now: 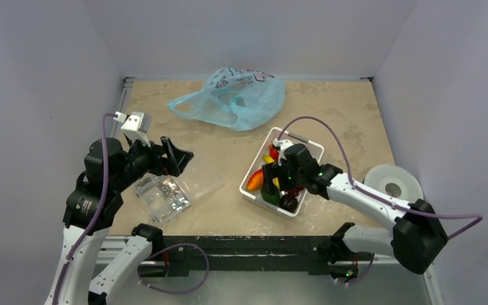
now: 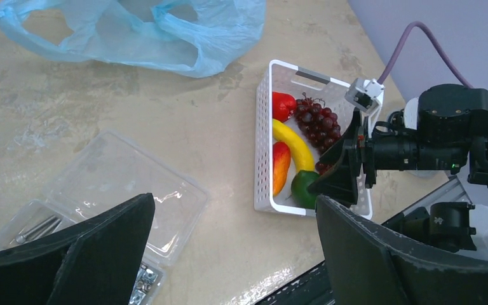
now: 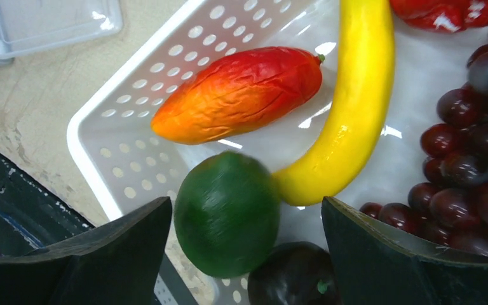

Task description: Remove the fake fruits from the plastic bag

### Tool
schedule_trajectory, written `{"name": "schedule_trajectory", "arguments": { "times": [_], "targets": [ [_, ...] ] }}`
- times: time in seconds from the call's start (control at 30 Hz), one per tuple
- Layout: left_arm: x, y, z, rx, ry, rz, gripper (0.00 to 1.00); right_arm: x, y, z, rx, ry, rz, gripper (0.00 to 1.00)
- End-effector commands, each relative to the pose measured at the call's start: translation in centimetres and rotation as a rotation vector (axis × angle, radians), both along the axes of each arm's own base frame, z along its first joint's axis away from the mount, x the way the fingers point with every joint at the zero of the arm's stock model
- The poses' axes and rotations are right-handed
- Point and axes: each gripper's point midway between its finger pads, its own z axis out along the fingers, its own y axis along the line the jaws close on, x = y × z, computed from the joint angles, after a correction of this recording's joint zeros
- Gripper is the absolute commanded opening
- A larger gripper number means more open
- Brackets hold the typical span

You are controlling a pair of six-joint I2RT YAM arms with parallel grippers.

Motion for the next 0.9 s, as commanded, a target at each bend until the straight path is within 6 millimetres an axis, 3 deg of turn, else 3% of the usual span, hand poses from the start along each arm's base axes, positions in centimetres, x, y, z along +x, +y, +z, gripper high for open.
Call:
{"name": "schedule_trajectory", "arguments": {
  "times": [0.0,0.13,0.33,0.6,0.87],
  "targets": [
    [0.1,-0.5,2.5,-0.052,-0.041,-0.012,0.99,1.9,0.1,5.1,0.041,-0.148,-0.023,0.9],
    [-0.1,-0.2,4.3,-0.054,-0.077,0.003,0.99,2.9,-1.5,9.0,0.03,-0.249,-0.096,0.92],
    [-0.8,2.1,6.4,-0.035,-0.141,0.11,0.99,3.4,-4.9,16.8,0.106,-0.442,-0.277,0.97],
    [-2.4,4.6,10.1,-0.048,-0.276,0.22,1.0,1.8,-11.4,25.9,0.181,-0.651,-0.517,0.99],
    [-4.1,5.6,13.2,-0.066,-0.384,0.24,1.0,-0.9,-18.0,32.5,0.234,-0.86,-0.7,0.99]
  ]
}}
